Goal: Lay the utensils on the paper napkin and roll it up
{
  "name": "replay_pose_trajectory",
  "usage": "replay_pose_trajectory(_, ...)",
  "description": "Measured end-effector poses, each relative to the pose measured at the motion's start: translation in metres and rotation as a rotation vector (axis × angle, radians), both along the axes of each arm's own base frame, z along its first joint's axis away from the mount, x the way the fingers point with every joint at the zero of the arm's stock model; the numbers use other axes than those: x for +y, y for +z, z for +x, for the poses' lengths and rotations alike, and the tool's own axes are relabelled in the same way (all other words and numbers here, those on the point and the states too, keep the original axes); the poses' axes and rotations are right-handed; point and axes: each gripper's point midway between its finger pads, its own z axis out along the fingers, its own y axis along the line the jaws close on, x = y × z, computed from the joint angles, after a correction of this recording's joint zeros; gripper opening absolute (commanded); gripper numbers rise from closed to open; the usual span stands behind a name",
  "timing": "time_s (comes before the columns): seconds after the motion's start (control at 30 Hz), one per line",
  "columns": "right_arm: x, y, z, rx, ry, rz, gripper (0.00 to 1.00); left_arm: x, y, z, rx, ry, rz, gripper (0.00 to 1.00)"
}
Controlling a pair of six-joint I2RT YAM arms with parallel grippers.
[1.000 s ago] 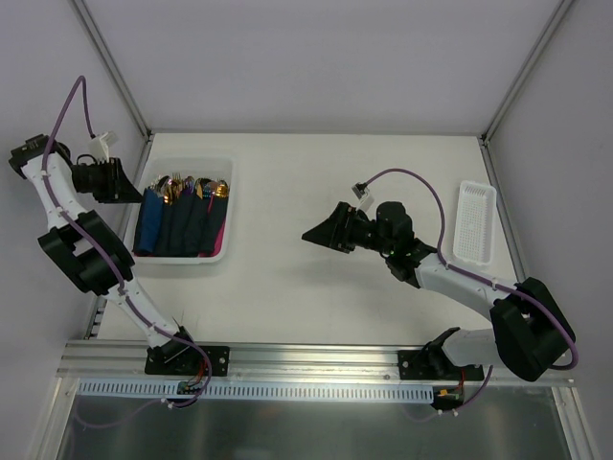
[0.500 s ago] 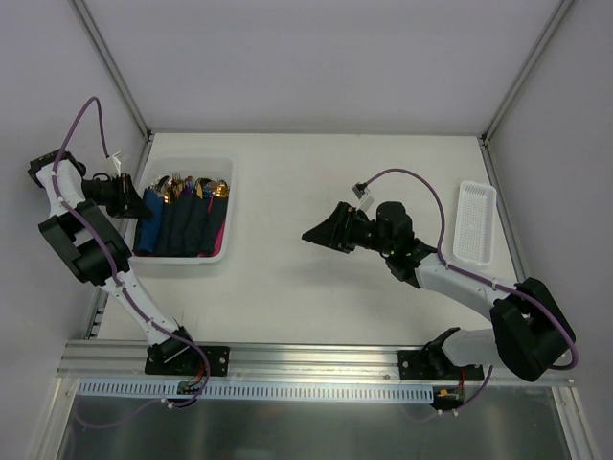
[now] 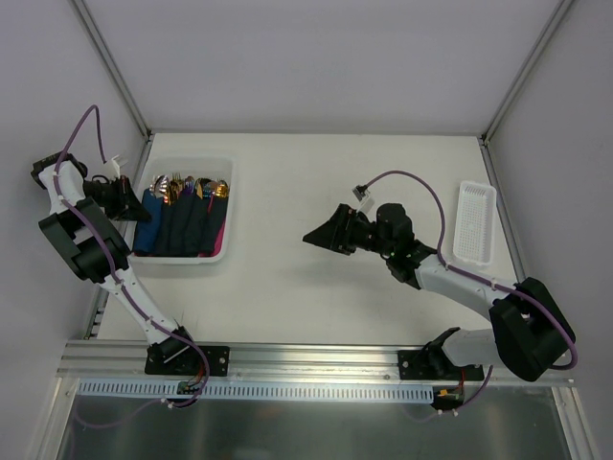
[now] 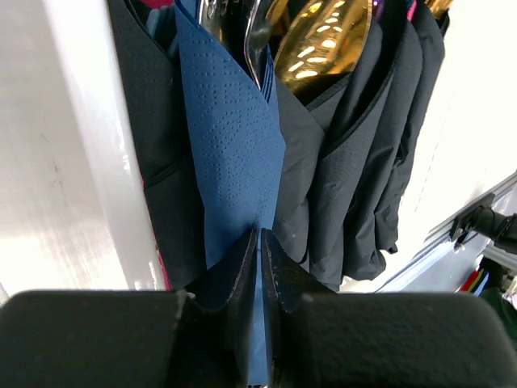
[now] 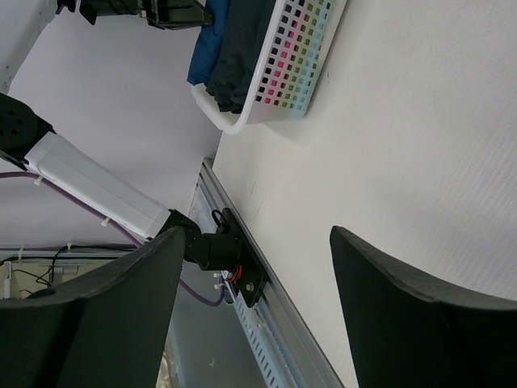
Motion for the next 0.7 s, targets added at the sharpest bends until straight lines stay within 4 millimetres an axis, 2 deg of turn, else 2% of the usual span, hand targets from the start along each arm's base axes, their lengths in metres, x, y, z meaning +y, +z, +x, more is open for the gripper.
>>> replay_pose_trajectory(0.17, 0.000, 0.000, 0.000, 0.000, -0.002, 0.000, 0.76, 0.002, -0.001, 0.000, 0.017, 0.021, 0.004, 0.10)
replay_pose_trajectory(0.4, -0.001, 0.000, 0.001, -0.001, -0.003, 0.001, 0.77, 0.003, -0.001, 0.000, 0.032, 0.037, 0.011, 0.20)
replay_pose_trajectory(0.47, -0.001, 0.002, 0.001, -0.004, -0.003, 0.002, 0.77, 0.003, 0.001, 0.000, 0.025, 0.037, 0.015, 0.26)
replay_pose_trajectory(0.53, -0.001, 0.004, 0.000, -0.008, -0.003, 0.005, 0.78, 0.004, 0.005, 0.001, 0.009, 0.037, 0.025, 0.29)
replay_pose_trajectory(0.57, -0.002, 0.005, 0.000, -0.012, -0.002, 0.007, 0.78, 0.005, 0.009, 0.003, -0.010, 0.038, 0.040, 0.34)
replay_pose_trajectory(0.7, -0.005, 0.011, -0.003, -0.034, -0.001, 0.006, 0.79, 0.019, 0.029, 0.013, -0.129, 0.050, 0.130, 0.40)
